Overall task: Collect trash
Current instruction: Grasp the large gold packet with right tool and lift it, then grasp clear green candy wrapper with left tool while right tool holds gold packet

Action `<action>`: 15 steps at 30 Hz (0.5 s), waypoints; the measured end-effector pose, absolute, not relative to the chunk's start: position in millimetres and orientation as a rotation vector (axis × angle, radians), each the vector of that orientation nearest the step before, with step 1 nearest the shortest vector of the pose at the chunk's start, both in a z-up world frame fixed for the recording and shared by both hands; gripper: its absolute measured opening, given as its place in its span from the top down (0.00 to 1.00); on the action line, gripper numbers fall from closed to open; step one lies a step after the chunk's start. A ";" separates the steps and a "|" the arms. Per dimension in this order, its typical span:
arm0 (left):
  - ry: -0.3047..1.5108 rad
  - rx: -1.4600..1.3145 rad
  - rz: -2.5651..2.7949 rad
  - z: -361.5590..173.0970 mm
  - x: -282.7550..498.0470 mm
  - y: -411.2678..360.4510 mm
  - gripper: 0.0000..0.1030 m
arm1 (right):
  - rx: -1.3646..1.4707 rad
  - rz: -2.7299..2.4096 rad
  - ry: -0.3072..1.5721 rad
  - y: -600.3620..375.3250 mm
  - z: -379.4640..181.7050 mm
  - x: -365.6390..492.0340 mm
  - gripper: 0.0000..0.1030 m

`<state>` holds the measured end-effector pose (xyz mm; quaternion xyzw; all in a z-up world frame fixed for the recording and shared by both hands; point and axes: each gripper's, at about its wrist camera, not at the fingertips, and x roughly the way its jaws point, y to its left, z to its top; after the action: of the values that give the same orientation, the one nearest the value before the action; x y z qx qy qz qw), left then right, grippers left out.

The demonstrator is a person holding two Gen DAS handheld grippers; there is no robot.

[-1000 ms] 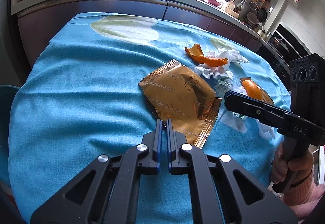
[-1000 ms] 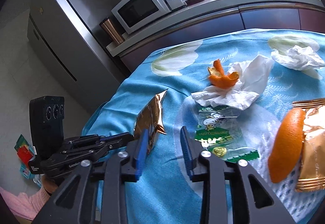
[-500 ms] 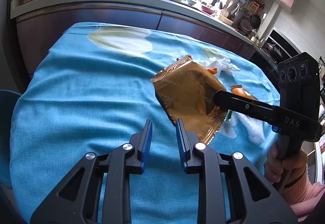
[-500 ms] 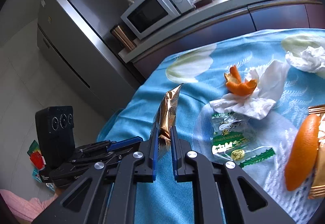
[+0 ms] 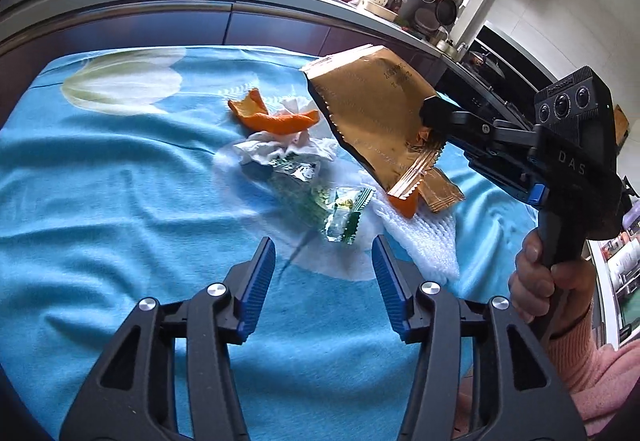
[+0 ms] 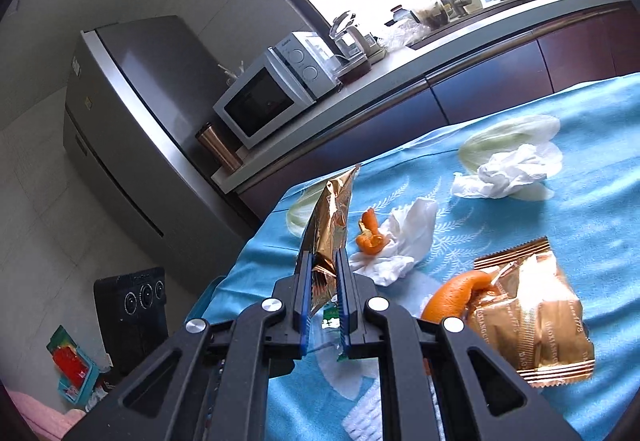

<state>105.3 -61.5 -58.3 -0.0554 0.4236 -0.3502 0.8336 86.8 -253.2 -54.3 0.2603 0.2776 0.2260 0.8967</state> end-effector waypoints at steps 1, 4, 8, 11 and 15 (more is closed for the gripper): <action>0.912 -0.126 -0.748 -61.3 109.4 -66.4 0.51 | 0.543 0.465 0.576 -255.2 -56.3 86.4 0.90; 0.952 -0.157 -0.760 -68.0 119.5 -78.5 0.51 | 0.555 0.460 0.580 -259.2 -60.7 87.7 0.90; 0.989 -0.191 -0.747 -74.5 134.4 -89.4 0.52 | 0.568 0.460 0.577 -264.6 -63.8 87.2 0.90; 0.997 -0.218 -0.755 -75.5 139.8 -93.7 0.60 | 0.574 0.462 0.582 -268.2 -67.7 87.1 0.90; 1.007 -0.208 -0.746 -76.3 142.5 -102.3 0.79 | 0.587 0.462 0.589 -273.2 -74.6 86.4 0.90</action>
<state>142.5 -102.3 -76.3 -0.0972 0.4701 -0.3483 0.8051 86.4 -273.2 -74.6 0.2826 0.2837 0.2222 0.8890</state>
